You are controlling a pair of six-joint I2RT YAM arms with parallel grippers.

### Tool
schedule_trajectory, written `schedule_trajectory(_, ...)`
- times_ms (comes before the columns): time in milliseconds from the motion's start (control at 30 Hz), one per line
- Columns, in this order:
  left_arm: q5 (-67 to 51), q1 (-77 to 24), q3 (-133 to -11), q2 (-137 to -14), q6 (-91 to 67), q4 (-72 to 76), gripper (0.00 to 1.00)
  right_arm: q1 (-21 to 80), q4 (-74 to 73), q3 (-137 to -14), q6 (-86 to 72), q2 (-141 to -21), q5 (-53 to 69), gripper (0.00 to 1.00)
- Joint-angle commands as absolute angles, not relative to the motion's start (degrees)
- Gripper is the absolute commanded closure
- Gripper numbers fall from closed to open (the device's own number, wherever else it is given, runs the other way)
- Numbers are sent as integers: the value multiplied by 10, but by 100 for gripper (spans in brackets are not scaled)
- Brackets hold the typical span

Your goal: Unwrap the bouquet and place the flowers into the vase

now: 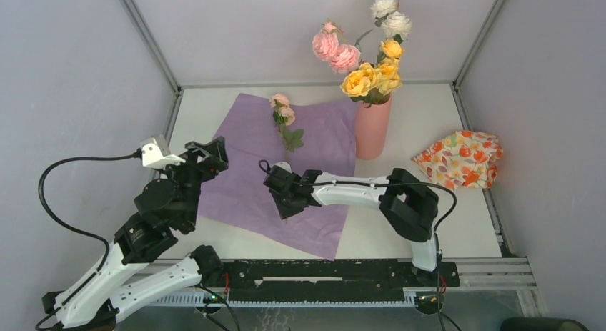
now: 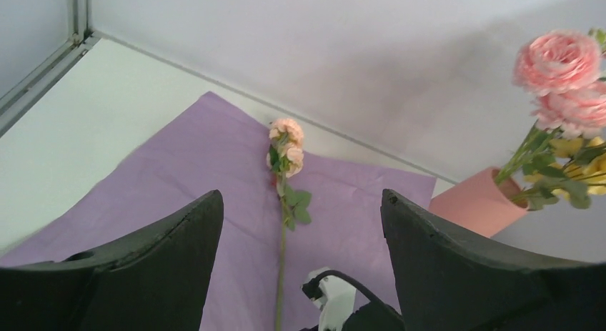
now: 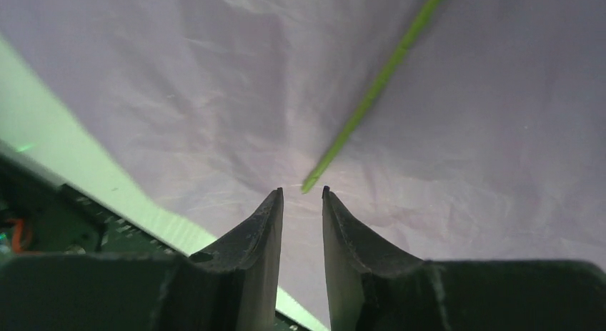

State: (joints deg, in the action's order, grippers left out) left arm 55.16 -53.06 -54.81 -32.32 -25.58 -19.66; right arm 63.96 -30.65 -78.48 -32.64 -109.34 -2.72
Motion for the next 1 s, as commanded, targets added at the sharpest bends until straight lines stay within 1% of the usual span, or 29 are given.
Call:
schedule_trajectory(0,567,-526,-523,-292,-282,-229,15,644,-364,-818,-355,-1132,-61,67)
schedule_trajectory(133,570,-526,-516,-287,-283,-239,15,647,-393,-850,-358,-1172,-82,68)
schedule_trajectory(300,563,-526,-510,-287,-288,-243,15,648,-401,-869,-357,-1190,-94,68)
schedule_trajectory(733,561,-526,-497,-279,-292,-244,15,664,-435,-893,-380,-1165,-140,68)
schedule_trajectory(967,560,-526,-493,-279,-291,-244,15,669,-443,-916,-382,-1168,-137,68)
